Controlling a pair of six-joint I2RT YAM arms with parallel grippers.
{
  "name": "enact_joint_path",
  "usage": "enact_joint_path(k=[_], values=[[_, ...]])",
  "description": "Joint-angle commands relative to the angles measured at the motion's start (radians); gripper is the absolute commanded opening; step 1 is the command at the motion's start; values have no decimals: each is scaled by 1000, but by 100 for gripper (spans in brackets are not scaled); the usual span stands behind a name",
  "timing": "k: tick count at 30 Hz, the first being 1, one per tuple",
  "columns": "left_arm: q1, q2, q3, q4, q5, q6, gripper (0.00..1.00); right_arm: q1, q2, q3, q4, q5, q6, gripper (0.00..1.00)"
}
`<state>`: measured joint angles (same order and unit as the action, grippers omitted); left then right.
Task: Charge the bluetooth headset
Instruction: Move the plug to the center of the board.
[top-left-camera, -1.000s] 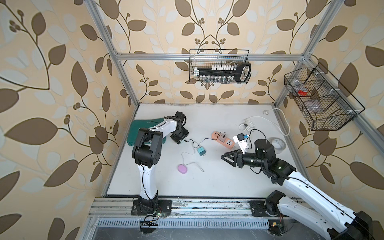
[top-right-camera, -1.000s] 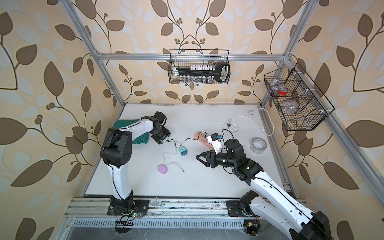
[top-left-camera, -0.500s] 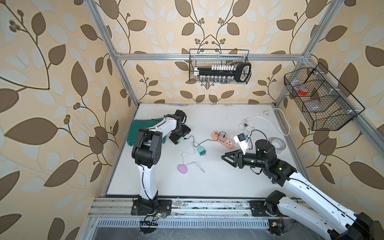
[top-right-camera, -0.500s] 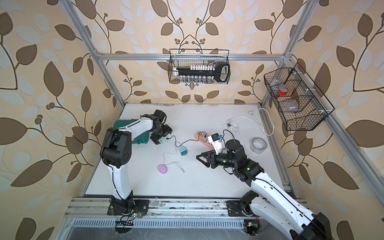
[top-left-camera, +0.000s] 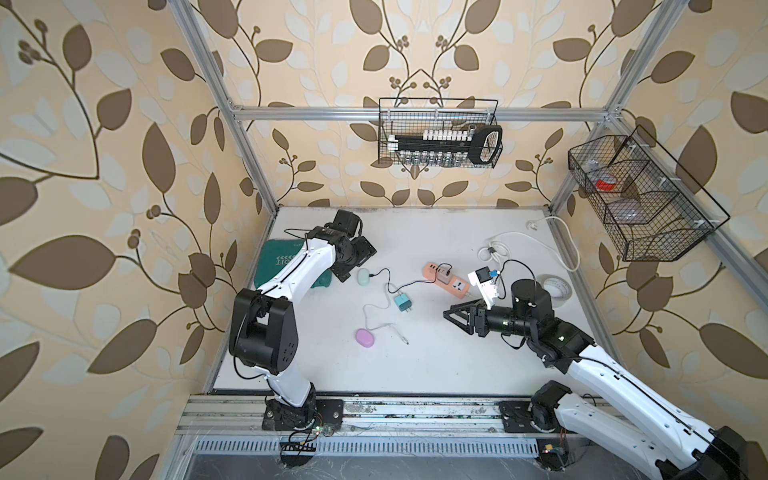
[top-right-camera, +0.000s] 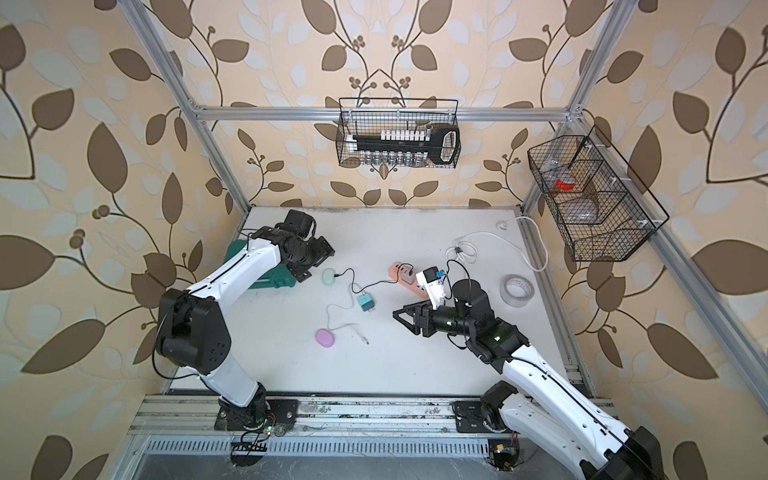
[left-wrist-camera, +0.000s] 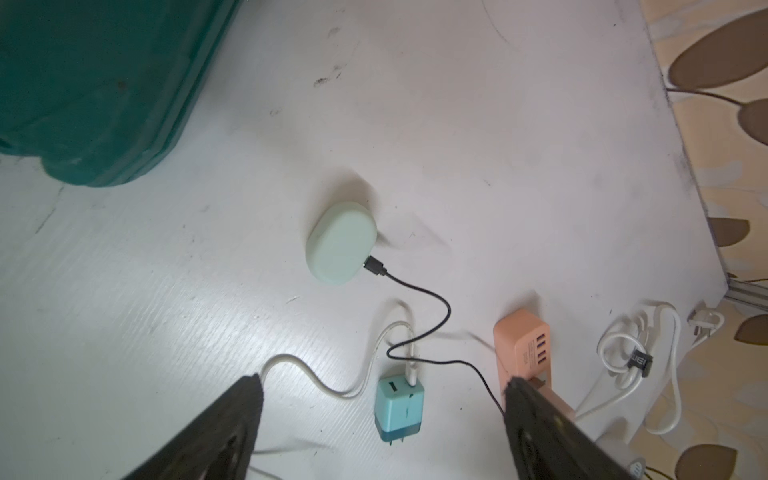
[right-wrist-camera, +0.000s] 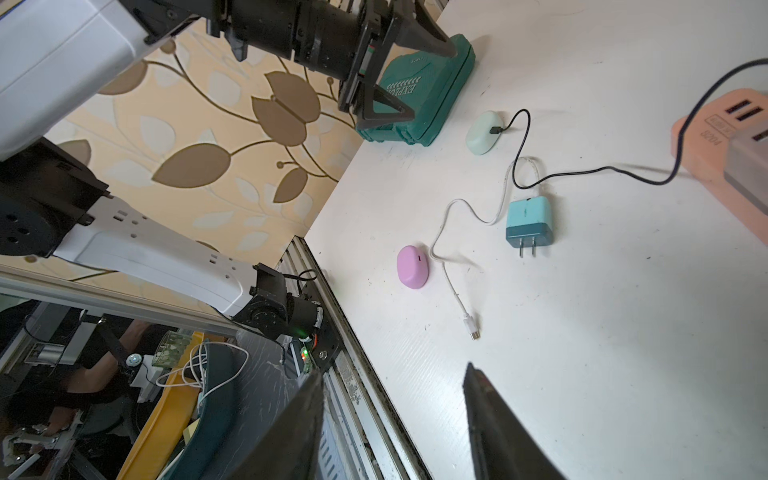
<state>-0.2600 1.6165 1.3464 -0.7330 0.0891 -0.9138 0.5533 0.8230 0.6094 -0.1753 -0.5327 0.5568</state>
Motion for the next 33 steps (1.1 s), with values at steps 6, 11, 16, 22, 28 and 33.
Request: enact_joint_path(k=[6,11,16,22,28,33], values=[[8,-326,-221,-37,57,121,90,30,15,21,-60,77,-27,55],[8,-470,-330,-111,75,184,90,144,125,58,-83,243,-82,55],[8,-585,-418,-165,109,187,91,222,350,219,-163,348,-159,58],[8,-705,-508,-188,124,167,91,251,656,478,-298,462,-259,62],[8,-716,-525,-200,133,171,91,256,900,655,-345,547,-316,66],[8,-704,-511,-186,136,177,91,259,1030,761,-388,596,-359,71]])
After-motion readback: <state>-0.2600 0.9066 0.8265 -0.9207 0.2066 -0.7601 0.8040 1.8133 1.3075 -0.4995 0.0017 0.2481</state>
